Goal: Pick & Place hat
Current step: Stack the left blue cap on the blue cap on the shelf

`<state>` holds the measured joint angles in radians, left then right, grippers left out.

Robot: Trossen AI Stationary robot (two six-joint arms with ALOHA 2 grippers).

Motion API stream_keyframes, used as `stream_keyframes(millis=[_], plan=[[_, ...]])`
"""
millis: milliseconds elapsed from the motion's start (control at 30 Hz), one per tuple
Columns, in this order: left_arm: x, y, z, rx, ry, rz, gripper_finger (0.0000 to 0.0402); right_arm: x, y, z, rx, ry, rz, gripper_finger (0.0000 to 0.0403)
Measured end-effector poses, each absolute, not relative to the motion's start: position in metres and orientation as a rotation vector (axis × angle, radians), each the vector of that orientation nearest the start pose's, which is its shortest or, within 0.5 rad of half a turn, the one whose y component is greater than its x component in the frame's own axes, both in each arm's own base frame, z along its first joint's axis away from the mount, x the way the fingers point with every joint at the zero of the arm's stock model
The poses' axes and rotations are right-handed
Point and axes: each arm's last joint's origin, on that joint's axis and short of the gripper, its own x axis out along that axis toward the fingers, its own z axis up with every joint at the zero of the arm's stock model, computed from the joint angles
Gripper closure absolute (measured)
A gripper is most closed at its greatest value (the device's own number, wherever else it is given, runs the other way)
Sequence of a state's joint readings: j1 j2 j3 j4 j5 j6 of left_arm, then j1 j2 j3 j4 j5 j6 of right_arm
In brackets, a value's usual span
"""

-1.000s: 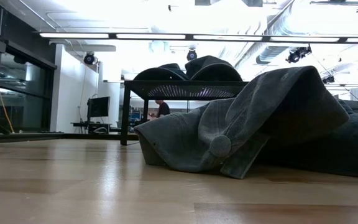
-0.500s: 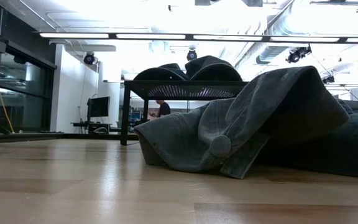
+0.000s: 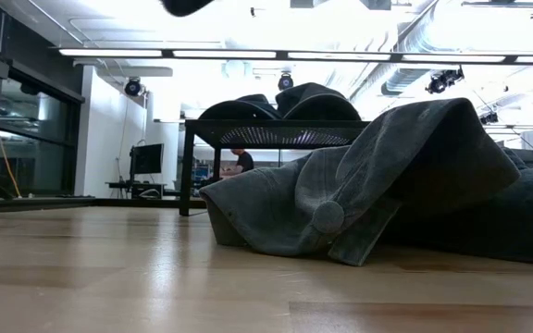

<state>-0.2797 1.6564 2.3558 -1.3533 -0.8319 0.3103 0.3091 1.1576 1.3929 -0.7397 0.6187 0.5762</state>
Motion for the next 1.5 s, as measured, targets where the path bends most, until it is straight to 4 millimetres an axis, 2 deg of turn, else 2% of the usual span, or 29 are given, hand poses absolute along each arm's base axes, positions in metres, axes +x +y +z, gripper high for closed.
stream_keyframes(millis=[133, 433, 600, 767, 1033, 1233, 1367, 1500], plan=[[0.248, -0.024, 0.519, 0.567, 0.687, 0.475, 0.04, 0.213, 0.036, 0.412, 0.306, 0.405, -0.473, 0.0264], [0.254, 0.052, 0.51, 0.254, 0.762, 0.602, 0.0401, 0.215, -0.005, 0.409, 0.179, 0.484, -0.564, 0.0263], [0.26, 0.088, 0.499, 0.118, 0.808, 0.532, 0.0401, 0.214, -0.026, 0.408, 0.127, 0.525, -0.565, 0.0263], [0.263, 0.117, 0.491, -0.006, 0.816, 0.479, 0.0401, 0.212, -0.041, 0.408, 0.116, 0.546, -0.565, 0.0263], [0.256, 0.142, 0.484, -0.226, 0.806, 0.389, 0.0402, 0.21, -0.052, 0.407, 0.141, 0.547, -0.597, 0.0263], [0.25, 0.152, 0.481, -0.281, 0.819, 0.369, 0.0402, 0.209, -0.056, 0.408, 0.174, 0.536, -0.633, 0.0263], [0.249, 0.152, 0.482, -0.305, 0.798, 0.311, 0.0401, 0.208, -0.059, 0.408, 0.19, 0.525, -0.669, 0.0263], [0.242, 0.144, 0.491, -0.274, 0.759, 0.276, 0.0401, 0.207, -0.061, 0.408, 0.208, 0.515, -0.702, 0.0263]])
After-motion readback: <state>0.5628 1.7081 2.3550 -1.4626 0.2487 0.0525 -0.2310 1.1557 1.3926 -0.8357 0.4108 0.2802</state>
